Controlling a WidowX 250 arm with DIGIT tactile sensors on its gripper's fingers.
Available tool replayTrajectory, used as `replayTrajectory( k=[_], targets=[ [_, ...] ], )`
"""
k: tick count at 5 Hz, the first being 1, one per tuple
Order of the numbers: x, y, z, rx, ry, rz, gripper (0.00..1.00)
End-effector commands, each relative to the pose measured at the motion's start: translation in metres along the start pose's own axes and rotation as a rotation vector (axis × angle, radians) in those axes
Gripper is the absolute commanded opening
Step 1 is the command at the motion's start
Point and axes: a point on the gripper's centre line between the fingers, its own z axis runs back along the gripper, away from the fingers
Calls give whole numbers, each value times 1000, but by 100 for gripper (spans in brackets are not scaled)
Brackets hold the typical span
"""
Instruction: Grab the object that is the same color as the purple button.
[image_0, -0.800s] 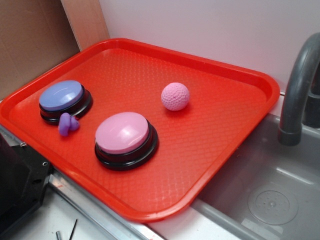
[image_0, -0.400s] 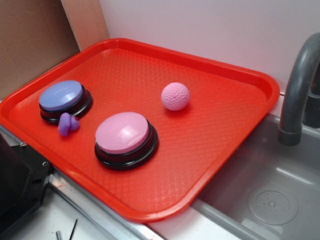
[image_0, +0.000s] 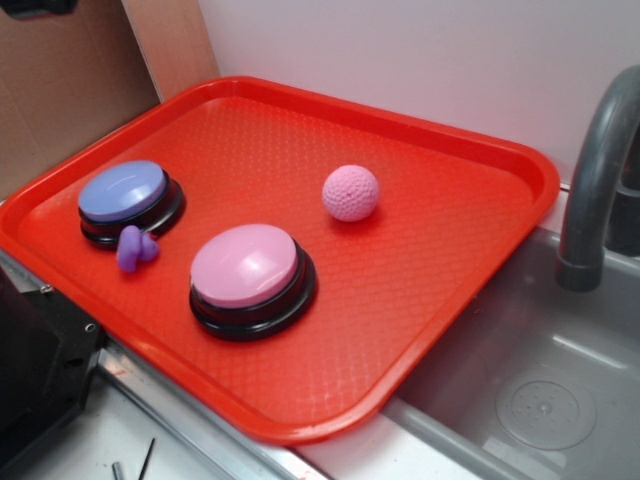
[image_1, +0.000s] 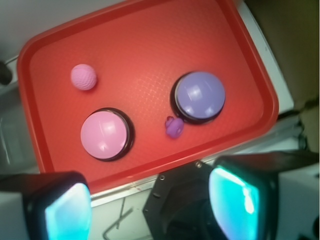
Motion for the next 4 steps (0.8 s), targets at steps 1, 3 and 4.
replayTrajectory(
  k=[1, 3, 4],
  targets=[
    [14, 14, -44, 30, 17, 272, 100],
    [12, 40, -100, 13, -77, 502, 100],
    [13, 45, -124, 56, -92, 533, 100]
  ],
)
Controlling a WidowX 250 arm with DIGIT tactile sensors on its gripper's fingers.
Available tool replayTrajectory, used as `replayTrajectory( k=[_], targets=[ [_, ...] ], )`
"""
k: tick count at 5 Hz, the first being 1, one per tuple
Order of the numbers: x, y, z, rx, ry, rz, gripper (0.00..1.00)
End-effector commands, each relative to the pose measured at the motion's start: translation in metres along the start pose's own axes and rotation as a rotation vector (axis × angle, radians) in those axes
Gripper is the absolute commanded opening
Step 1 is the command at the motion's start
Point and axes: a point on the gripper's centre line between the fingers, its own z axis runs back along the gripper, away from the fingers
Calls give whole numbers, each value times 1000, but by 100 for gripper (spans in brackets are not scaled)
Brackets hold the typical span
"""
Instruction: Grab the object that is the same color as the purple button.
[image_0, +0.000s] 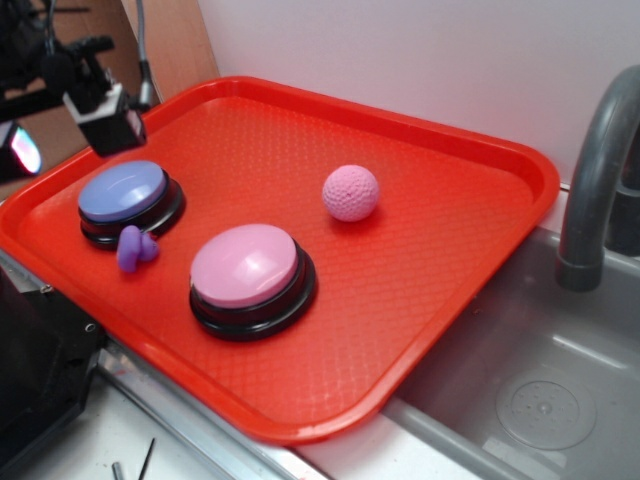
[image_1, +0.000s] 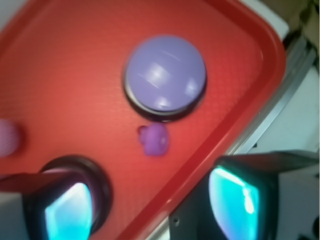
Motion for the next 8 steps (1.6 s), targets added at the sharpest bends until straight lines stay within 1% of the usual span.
replayTrajectory(
  k=[1, 2, 3, 5, 6, 7, 8],
  targets=[
    [8, -1, -39, 46, -52, 44, 100],
    [7, -5, -53, 73, -38, 22, 100],
    [7, -7, -73, 124, -46, 28, 100],
    [4, -5, -95, 161, -50, 43, 99],
    [8, 3, -98, 103, -57, 120, 0],
    [7, 2, -97, 101, -62, 122, 0],
    [9, -11, -75, 70, -59, 79, 0]
  ],
)
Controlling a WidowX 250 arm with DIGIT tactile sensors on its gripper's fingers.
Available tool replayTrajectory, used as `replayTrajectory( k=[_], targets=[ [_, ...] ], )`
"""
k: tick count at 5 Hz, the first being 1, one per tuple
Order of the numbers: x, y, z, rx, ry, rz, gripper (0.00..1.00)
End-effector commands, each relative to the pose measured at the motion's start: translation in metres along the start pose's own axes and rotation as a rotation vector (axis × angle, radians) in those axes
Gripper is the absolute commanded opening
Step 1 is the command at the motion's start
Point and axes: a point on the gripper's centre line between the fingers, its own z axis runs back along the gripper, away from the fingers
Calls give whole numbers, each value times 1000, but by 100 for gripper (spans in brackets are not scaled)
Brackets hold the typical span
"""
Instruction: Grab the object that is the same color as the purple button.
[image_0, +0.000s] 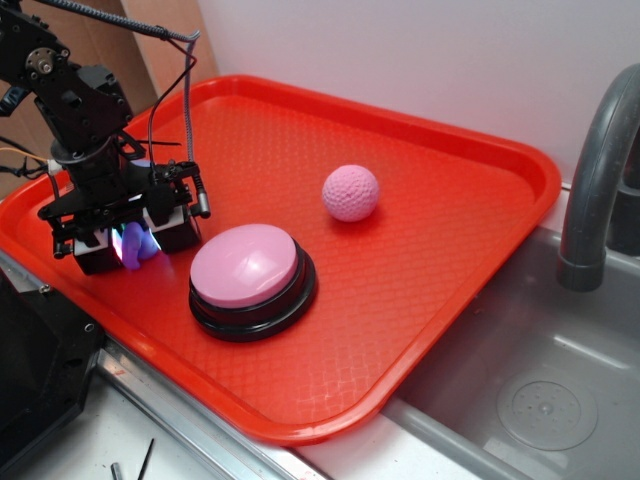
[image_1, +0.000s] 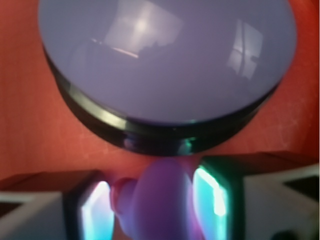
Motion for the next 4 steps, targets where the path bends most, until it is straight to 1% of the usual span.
replayTrajectory(
  k=[1, 2, 3, 4],
  targets=[
    [0, -32, 58, -40, 6, -168, 0],
    [6, -55, 92, -55, 64, -240, 0],
    [17, -76, 120, -57, 129, -399, 0],
    [30, -91, 152, -69, 164, -554, 0]
  ],
)
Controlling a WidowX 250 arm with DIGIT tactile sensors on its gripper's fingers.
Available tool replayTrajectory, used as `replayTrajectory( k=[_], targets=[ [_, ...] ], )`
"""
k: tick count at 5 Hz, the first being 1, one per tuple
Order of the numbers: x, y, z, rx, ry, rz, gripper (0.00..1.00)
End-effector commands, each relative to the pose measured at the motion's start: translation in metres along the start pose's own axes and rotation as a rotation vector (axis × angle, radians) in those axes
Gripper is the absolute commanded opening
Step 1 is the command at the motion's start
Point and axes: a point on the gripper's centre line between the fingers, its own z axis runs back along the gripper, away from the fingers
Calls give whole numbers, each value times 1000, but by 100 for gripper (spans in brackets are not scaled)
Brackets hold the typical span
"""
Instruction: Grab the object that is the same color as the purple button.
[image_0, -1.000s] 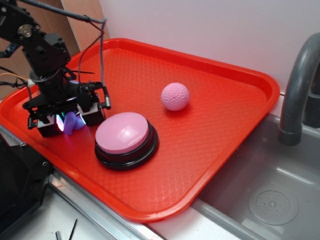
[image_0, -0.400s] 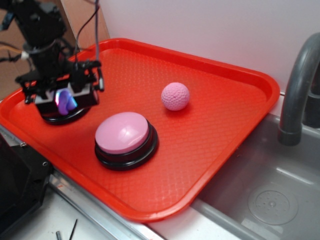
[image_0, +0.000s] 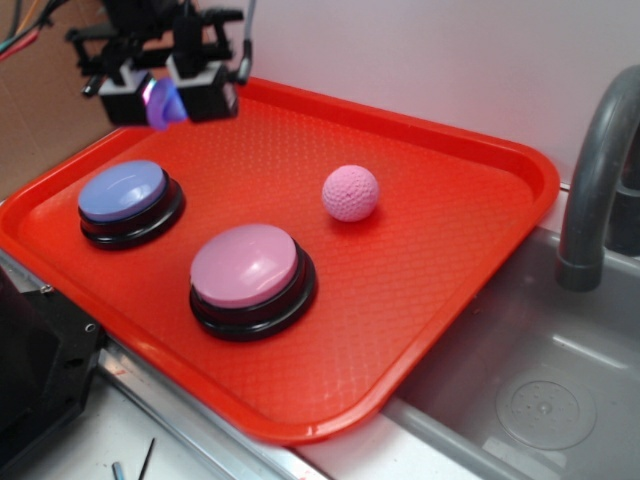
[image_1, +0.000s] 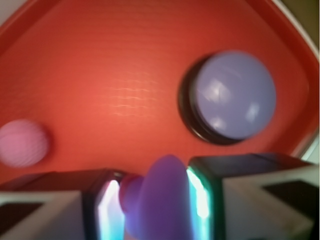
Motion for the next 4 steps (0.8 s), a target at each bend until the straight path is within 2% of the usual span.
replayTrajectory(
  k=[1, 2, 3, 4],
  targets=[
    [29, -24, 60, -11, -9, -242, 0],
    [40, -32, 74, -21, -54, -345, 0],
    [52, -41, 67, 31, -94, -360, 0],
    [61, -36, 54, 1, 4, -319, 0]
  ],
)
